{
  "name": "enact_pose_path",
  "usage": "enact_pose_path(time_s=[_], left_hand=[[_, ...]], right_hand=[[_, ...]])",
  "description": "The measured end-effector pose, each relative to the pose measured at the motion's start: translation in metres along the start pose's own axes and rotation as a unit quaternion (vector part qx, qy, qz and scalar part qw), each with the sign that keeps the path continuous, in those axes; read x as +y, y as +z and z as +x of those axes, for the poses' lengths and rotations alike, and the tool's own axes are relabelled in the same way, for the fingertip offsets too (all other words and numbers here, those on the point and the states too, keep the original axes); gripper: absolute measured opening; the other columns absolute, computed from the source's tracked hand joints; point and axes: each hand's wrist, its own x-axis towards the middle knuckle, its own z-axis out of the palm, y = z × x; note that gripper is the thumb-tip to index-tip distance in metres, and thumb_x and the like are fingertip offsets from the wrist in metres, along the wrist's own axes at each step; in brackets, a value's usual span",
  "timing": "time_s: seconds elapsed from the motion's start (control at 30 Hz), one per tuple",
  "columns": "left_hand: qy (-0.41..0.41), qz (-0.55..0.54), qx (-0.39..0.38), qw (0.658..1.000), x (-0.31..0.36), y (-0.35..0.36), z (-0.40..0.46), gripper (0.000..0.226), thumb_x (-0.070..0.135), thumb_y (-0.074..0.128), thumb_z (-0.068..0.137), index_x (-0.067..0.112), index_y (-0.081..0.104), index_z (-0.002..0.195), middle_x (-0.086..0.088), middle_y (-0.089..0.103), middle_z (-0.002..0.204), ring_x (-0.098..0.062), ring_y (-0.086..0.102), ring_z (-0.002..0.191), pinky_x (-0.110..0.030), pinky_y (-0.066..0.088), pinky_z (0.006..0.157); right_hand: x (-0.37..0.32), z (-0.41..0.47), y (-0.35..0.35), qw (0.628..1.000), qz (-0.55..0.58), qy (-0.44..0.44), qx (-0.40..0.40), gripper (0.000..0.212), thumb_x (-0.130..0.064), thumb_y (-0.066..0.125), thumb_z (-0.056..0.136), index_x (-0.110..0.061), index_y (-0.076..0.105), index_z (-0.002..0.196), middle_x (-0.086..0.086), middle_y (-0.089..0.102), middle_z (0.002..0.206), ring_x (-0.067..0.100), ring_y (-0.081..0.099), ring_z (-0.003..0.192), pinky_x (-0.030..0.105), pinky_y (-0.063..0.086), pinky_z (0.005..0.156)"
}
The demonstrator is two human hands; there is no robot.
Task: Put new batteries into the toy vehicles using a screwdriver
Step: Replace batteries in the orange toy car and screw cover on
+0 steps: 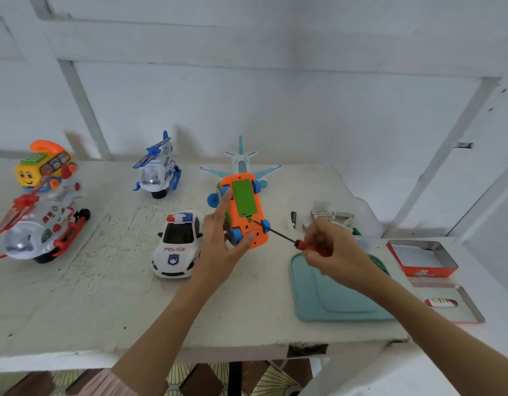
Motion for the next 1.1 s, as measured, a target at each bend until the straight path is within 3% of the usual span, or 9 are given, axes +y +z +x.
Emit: enact_pose_path(time_s=[0.07,0.17,0.33,0.47,0.53,0.7,0.8,0.97,1.1], left_hand=[[0.021,0.028,0.011,0.999,-0.006,0.006,-0.003,0.075,0.052,0.057,0.074,0.053,0.02,0.139,0.016,0.037,0.117,0.003,0.045,0.113,-0.023,0.049,0.091],[0.05,0.06,0.021,0.997,-0.012,0.012,-0.007,0.071,0.047,0.059,0.076,0.049,0.023,0.137,0.002,0.037,0.114,0.022,0.036,0.106,-0.004,0.037,0.085],[0.066,0.072,0.001,0.995,-0.02,0.016,-0.014,0.077,0.047,0.055,0.075,0.062,0.011,0.137,0.023,0.032,0.114,0.01,0.037,0.107,-0.015,0.036,0.089],[0.058,0.088,-0.004,0.994,-0.023,0.016,-0.014,0.078,0.051,0.053,0.074,0.066,0.007,0.135,0.015,0.034,0.11,-0.002,0.039,0.103,-0.009,0.031,0.088],[0.058,0.092,-0.002,0.994,-0.024,0.016,-0.013,0.078,0.049,0.055,0.076,0.066,0.006,0.135,0.007,0.035,0.108,0.002,0.039,0.104,-0.008,0.03,0.088],[0.073,0.094,-0.014,0.993,-0.027,0.017,-0.014,0.082,0.02,0.068,0.083,0.055,0.017,0.136,-0.002,0.032,0.116,0.022,0.033,0.107,0.004,0.029,0.086],[0.075,0.102,-0.018,0.992,-0.026,0.017,-0.014,0.078,0.026,0.062,0.081,0.049,0.016,0.139,-0.003,0.032,0.117,0.025,0.03,0.108,0.006,0.028,0.086],[0.07,0.084,-0.019,0.994,-0.023,0.016,-0.014,0.078,0.021,0.067,0.085,0.055,0.018,0.135,-0.003,0.03,0.12,0.012,0.036,0.11,-0.003,0.029,0.088],[0.068,0.101,-0.023,0.992,-0.024,0.016,-0.013,0.085,0.029,0.061,0.081,0.065,0.006,0.134,-0.003,0.032,0.121,0.024,0.03,0.109,0.002,0.029,0.086]], right_hand=[[0.003,-0.001,-0.002,0.999,-0.003,0.012,0.034,0.017,0.007,0.058,0.074,-0.006,0.047,0.072,0.009,0.048,0.058,0.008,0.034,0.049,0.017,0.031,0.048],[0.007,-0.004,-0.002,0.998,-0.018,0.015,0.051,0.02,0.006,0.06,0.071,-0.009,0.047,0.068,0.016,0.053,0.062,0.009,0.036,0.05,0.018,0.033,0.049],[0.007,-0.004,0.003,0.998,-0.051,0.008,0.043,0.024,0.003,0.062,0.071,-0.013,0.046,0.066,0.011,0.057,0.065,0.002,0.041,0.049,0.012,0.035,0.049],[0.012,-0.001,0.004,0.996,-0.067,0.006,0.062,0.019,0.001,0.063,0.07,-0.007,0.047,0.066,0.015,0.058,0.067,0.007,0.041,0.052,0.019,0.036,0.053],[0.013,-0.001,0.005,0.996,-0.072,0.005,0.059,0.019,0.0,0.063,0.07,-0.007,0.047,0.066,0.012,0.057,0.065,0.005,0.04,0.052,0.019,0.037,0.053],[0.014,-0.001,0.008,0.995,-0.08,-0.001,0.057,0.017,0.001,0.063,0.07,-0.006,0.048,0.067,0.003,0.052,0.06,0.004,0.041,0.05,0.017,0.036,0.052],[0.014,0.001,0.008,0.995,-0.08,0.003,0.059,0.015,0.001,0.063,0.071,-0.004,0.049,0.068,0.009,0.054,0.064,0.0,0.045,0.051,0.016,0.036,0.052],[0.015,0.0,0.007,0.995,-0.087,-0.002,0.056,0.016,0.001,0.063,0.07,-0.005,0.048,0.067,0.004,0.053,0.061,0.004,0.041,0.052,0.017,0.035,0.052],[0.015,-0.001,0.006,0.994,-0.092,-0.004,0.054,0.018,0.001,0.063,0.07,-0.007,0.048,0.066,0.005,0.054,0.061,0.005,0.041,0.052,0.025,0.039,0.054]])
